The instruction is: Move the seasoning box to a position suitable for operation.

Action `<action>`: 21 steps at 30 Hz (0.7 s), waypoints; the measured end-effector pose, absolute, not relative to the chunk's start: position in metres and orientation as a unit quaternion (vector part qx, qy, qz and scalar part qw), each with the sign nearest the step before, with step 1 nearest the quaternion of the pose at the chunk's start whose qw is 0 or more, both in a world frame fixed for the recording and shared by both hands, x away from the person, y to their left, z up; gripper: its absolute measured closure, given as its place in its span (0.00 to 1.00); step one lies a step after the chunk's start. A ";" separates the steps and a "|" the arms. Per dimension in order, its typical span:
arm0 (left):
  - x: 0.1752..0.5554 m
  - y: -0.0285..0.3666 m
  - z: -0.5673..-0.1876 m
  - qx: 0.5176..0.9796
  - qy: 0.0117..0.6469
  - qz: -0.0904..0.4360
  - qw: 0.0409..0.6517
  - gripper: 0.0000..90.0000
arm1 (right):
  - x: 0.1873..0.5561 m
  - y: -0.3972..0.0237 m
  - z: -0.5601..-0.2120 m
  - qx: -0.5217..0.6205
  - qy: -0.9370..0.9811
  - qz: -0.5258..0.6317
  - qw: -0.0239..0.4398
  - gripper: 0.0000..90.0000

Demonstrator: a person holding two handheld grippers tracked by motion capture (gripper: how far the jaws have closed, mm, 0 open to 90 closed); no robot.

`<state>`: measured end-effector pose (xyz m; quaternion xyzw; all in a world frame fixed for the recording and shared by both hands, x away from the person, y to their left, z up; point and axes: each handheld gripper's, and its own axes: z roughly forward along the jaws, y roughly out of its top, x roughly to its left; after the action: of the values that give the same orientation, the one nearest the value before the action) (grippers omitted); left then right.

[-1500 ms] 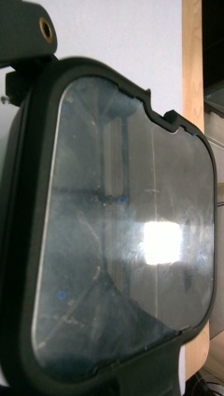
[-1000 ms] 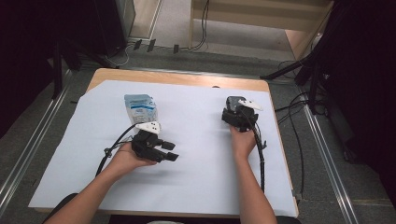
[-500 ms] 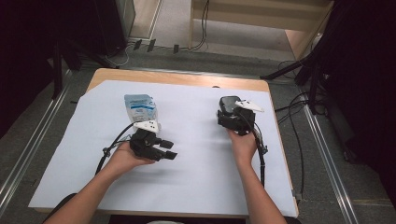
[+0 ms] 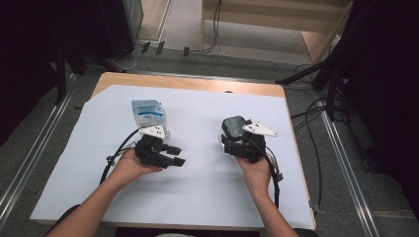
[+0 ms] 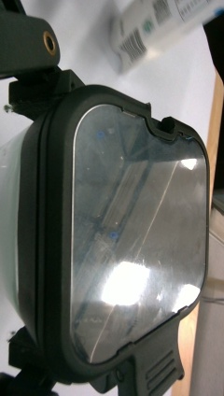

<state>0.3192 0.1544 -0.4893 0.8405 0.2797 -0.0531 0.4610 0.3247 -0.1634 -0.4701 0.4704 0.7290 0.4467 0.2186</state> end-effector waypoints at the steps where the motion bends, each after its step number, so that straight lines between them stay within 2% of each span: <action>1: 0.320 0.155 -0.489 0.839 0.283 -0.054 0.462 0.52 | 0.322 -0.162 -0.471 0.465 0.732 0.448 0.218 0.18; 9: 0.320 0.163 -0.487 0.829 0.304 -0.043 0.468 0.56 | 0.316 -0.147 -0.482 0.454 0.743 0.448 0.202 0.18; 21: 0.318 0.175 -0.489 0.822 0.323 -0.042 0.468 0.54 | 0.315 -0.111 -0.493 0.426 0.765 0.450 0.174 0.18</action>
<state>0.3175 0.1746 -0.4893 0.8217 0.3225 -0.0422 0.4679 0.3148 -0.1109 -0.4930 0.4260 0.7652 0.4501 0.1744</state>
